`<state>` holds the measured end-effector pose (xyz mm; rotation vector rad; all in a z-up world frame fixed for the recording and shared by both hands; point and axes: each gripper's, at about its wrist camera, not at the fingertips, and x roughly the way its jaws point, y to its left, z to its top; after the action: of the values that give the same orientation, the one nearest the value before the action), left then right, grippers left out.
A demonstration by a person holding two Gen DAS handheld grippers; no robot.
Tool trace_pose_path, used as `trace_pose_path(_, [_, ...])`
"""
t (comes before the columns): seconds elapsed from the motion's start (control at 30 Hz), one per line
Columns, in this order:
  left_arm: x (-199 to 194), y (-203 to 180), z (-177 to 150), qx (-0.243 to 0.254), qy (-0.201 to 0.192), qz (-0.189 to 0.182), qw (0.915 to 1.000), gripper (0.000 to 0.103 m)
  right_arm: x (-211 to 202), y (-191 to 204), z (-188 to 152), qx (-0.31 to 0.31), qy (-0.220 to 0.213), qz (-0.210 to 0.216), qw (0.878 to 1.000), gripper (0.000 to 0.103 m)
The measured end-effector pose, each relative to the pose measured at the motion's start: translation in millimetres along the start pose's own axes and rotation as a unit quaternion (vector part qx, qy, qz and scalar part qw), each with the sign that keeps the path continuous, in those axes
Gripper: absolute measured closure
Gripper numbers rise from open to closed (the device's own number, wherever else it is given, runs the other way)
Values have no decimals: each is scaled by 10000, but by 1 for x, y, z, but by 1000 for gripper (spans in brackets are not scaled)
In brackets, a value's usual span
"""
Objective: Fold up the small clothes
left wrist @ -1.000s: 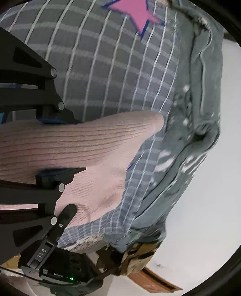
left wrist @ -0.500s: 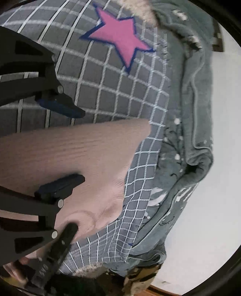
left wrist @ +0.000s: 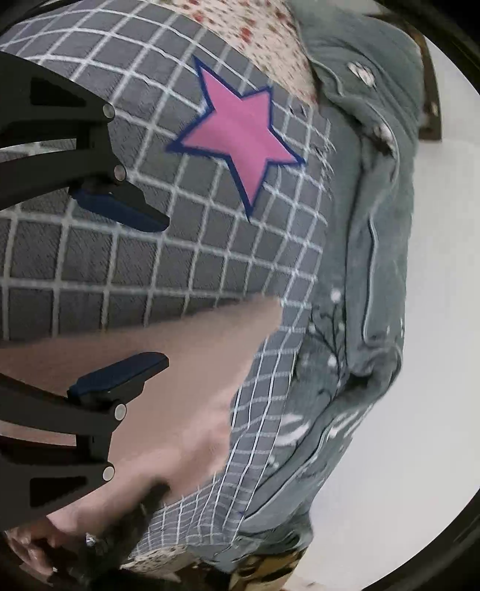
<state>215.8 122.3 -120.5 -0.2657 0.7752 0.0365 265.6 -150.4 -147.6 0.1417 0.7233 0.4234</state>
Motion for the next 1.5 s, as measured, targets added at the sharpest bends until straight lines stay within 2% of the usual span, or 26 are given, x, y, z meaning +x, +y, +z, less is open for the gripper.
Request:
trace_pose_path(0.07, [-6,7,-5,-71,-100,92,9999,37,-20,-12,2,314,-428,432,9977,92])
trace_pose_path(0.1, [-10,10,-8,-87,-168,130,9997,37,-25,-20,1,511,-552,500,9959,93])
trace_pose_path(0.13, [-13,11,-11,-90,-206,149,9996,37,-23,-23,-2,574,-546,392,9961,93])
trace_pose_path(0.17, [-15,11,-12,-83,-210,126,9997,37,-14,-24,-6,543,-394,183,9976,92])
trace_pose_path(0.2, [-16,10,-14,-64,-197,89,9997,37,4,-23,-11,409,9,-34,9992,92])
trace_pose_path(0.23, [-18,8,-16,-15,-160,71,9998,37,13,-22,-15,315,224,-165,9991,92])
trace_pose_path(0.27, [-21,5,-18,53,-146,50,9999,37,11,-22,-17,309,182,-228,9991,88])
trace_pose_path(0.3, [-23,3,-20,103,-153,35,9998,37,1,-23,-15,382,88,-206,9990,81])
trace_pose_path(0.43, [-37,-3,-31,236,-149,-37,9996,37,-51,-22,-14,690,-253,120,9972,68])
trace_pose_path(0.5, [-44,-4,-36,226,-105,-193,9995,37,-74,-13,-22,572,-351,301,9973,60])
trace_pose_path(0.6, [-50,-7,-44,245,44,-458,9986,37,-96,5,-40,270,-282,591,9975,60])
trace_pose_path(0.7, [-52,-12,-54,353,159,-540,9978,37,-105,21,-58,-9,-207,809,9965,59])
trace_pose_path(0.8, [-53,-15,-63,380,262,-596,9971,37,-93,34,-68,-341,-1,489,9982,58])
trace_pose_path(0.87, [-53,-16,-68,342,337,-673,9966,37,-82,34,-73,-365,98,434,9983,60])
trace_pose_path(0.93, [-48,-19,-73,433,514,-835,9942,37,-73,29,-73,-230,228,513,9982,81])
trace_pose_path(1.0, [-44,-27,-78,623,639,-931,9916,37,-72,21,-70,-65,213,685,9974,95])
trace_pose_path(1.13, [-40,-42,-88,1002,634,-774,9899,37,-102,3,-64,151,-334,1015,9942,97])
trace_pose_path(1.23, [-34,-52,-92,1251,703,-666,9874,37,-98,-8,-68,299,-219,873,9955,97])
trace_pose_path(1.33, [-32,-58,-93,1398,562,-439,9876,37,-90,-10,-72,482,-137,887,9948,97])
trace_pose_path(1.4, [-35,-56,-91,1325,460,-397,9893,37,-91,-4,-72,431,-213,872,9950,97])
trace_pose_path(1.5, [-47,-42,-80,1085,122,-437,9931,42,-92,0,-72,336,-243,817,9958,98])
